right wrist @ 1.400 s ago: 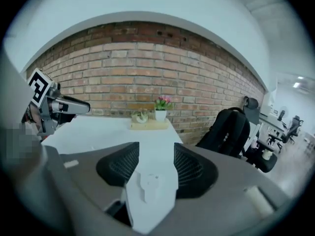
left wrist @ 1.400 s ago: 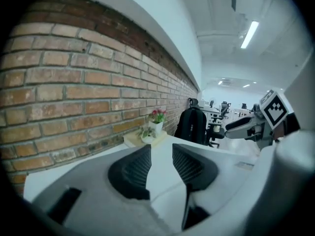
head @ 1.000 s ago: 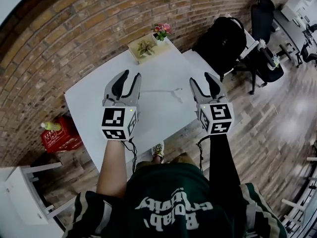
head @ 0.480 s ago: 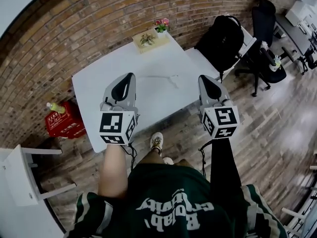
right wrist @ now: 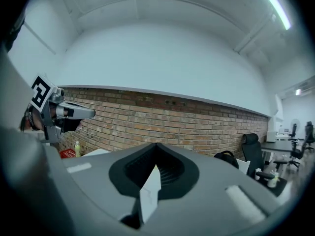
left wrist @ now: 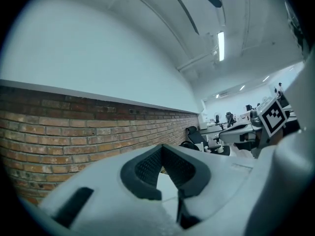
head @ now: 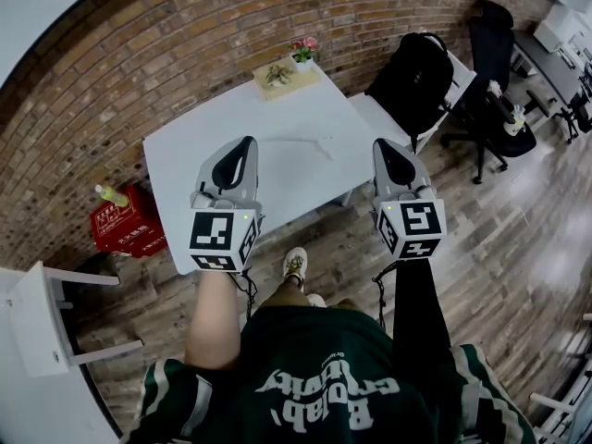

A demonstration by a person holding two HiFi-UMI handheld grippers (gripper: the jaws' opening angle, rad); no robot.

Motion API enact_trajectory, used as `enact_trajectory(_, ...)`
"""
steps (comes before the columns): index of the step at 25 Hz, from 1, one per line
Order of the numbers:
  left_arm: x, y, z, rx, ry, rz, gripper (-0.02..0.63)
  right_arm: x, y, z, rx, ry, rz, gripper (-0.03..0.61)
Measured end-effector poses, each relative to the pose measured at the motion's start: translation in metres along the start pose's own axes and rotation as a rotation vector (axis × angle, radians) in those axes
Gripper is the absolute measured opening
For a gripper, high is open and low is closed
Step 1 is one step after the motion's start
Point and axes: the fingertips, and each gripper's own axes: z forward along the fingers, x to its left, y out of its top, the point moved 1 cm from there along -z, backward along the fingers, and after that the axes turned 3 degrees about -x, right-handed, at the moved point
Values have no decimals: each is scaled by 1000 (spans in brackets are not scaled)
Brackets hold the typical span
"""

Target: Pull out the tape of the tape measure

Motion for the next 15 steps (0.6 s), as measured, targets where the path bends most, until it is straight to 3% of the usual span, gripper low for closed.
enact_trajectory(15, -3, 8, -4, -17, 26, 50, 8, -2, 1, -5, 2, -9, -29, 14)
